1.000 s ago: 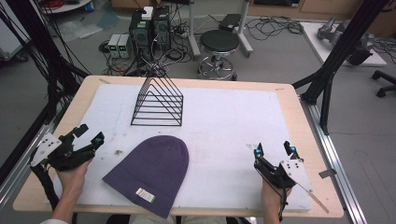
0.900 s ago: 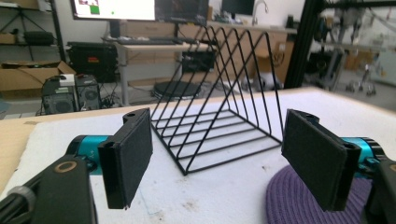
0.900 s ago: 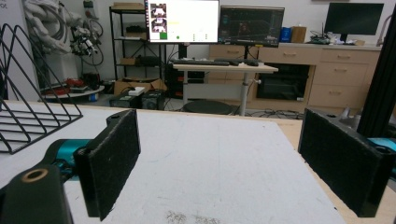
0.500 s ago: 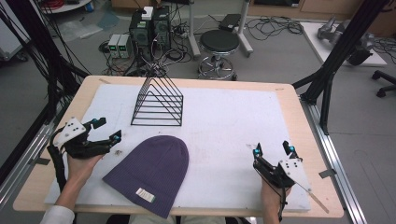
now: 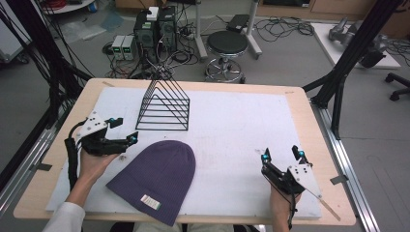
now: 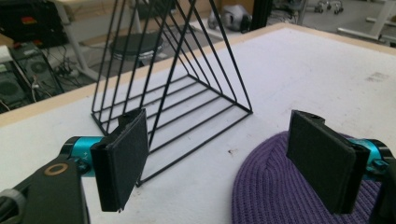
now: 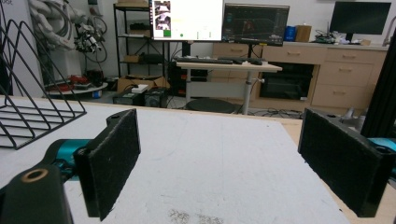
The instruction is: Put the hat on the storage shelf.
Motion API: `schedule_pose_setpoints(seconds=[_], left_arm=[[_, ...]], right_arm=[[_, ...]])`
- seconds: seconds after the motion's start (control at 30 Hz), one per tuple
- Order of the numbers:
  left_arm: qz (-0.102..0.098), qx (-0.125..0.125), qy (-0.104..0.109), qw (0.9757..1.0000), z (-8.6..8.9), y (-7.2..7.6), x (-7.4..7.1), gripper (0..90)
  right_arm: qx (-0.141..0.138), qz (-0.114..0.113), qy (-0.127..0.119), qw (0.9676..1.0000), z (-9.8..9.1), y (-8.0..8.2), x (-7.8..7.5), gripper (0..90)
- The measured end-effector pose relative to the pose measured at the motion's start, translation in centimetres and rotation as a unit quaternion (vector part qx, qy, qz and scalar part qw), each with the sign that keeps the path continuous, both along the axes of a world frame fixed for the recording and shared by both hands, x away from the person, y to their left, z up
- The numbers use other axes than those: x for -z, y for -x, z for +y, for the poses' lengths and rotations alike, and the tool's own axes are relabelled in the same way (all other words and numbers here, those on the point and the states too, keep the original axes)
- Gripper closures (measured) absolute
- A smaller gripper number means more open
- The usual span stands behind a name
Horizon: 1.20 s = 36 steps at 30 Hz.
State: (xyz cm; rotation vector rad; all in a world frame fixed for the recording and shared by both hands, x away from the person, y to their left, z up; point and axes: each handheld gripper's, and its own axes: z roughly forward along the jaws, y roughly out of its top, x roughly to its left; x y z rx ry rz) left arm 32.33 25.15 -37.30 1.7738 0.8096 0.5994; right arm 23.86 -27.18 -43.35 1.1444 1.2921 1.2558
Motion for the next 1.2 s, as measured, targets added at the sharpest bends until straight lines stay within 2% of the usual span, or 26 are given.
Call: schedule_pose_setpoints(seconds=[0.2, 0.3, 0.33, 0.37, 0.4, 0.43, 0.67, 0.73, 0.77, 0.8, 0.87, 0.93, 1.0, 1.07, 1.2], left_arm=[[0.018, 0.022, -0.005, 0.9996, -1.2, -0.8, 0.0, 21.7], [0.037, 0.04, -0.007, 0.9985, -2.1, -1.5, 0.2, 21.7], [0.037, 0.04, -0.007, 0.9985, -2.1, -1.5, 0.2, 21.7], [0.046, 0.044, -0.007, 0.9979, -2.3, -1.8, 0.3, 21.7], [0.063, 0.053, -0.022, 0.9964, -2.6, -2.3, 0.6, 21.7], [0.063, 0.053, -0.022, 0.9964, -2.6, -2.3, 0.6, 21.7], [0.101, 0.07, -0.04, 0.9916, -3.9, -3.4, 1.1, 21.9], [0.115, 0.075, -0.049, 0.9894, -4.4, -3.7, 1.4, 22.0], [0.129, 0.079, -0.055, 0.9869, -4.7, -4.0, 1.7, 22.1], [0.129, 0.079, -0.055, 0.9869, -4.7, -4.0, 1.7, 22.1], [0.148, 0.084, -0.064, 0.9834, -5.0, -4.4, 2.4, 22.3], [0.166, 0.09, -0.077, 0.9789, -5.1, -4.8, 2.9, 22.5], [0.184, 0.096, -0.098, 0.9734, -5.4, -5.0, 3.6, 22.4], [0.193, 0.099, -0.104, 0.9707, -5.6, -5.2, 4.0, 22.5], [0.209, 0.1, -0.106, 0.967, -5.9, -5.6, 4.6, 22.5]], right_arm=[[-0.002, 0.002, -0.001, 1.0, 0.0, 0.0, 0.0, 12.2], [-0.003, 0.002, -0.002, 1.0, 0.0, -0.1, 0.0, 12.2], [-0.004, 0.003, -0.002, 1.0, 0.0, -0.1, 0.0, 12.2], [-0.003, 0.001, -0.001, 1.0, 0.0, -0.1, 0.0, 12.2], [-0.004, 0.002, -0.001, 1.0, 0.0, -0.1, 0.0, 12.2], [-0.004, 0.002, -0.002, 1.0, 0.0, -0.1, 0.0, 12.2], [-0.005, 0.001, 0.0, 1.0, -0.1, -0.1, 0.0, 12.2], [-0.005, 0.001, 0.0, 1.0, -0.1, -0.1, 0.0, 12.2], [-0.006, 0.001, 0.0, 1.0, 0.0, -0.1, 0.0, 12.2], [-0.006, 0.001, 0.0, 1.0, 0.0, -0.1, 0.0, 12.2], [-0.007, 0.002, -0.001, 1.0, 0.0, -0.1, 0.0, 12.2], [-0.008, 0.003, -0.001, 1.0, 0.0, -0.1, 0.0, 12.2], [-0.008, 0.003, -0.002, 1.0, 0.0, -0.1, 0.0, 12.2], [-0.009, 0.003, -0.001, 1.0, 0.0, -0.1, 0.0, 12.2], [-0.01, 0.005, -0.004, 0.9999, 0.0, -0.1, 0.0, 12.2]])
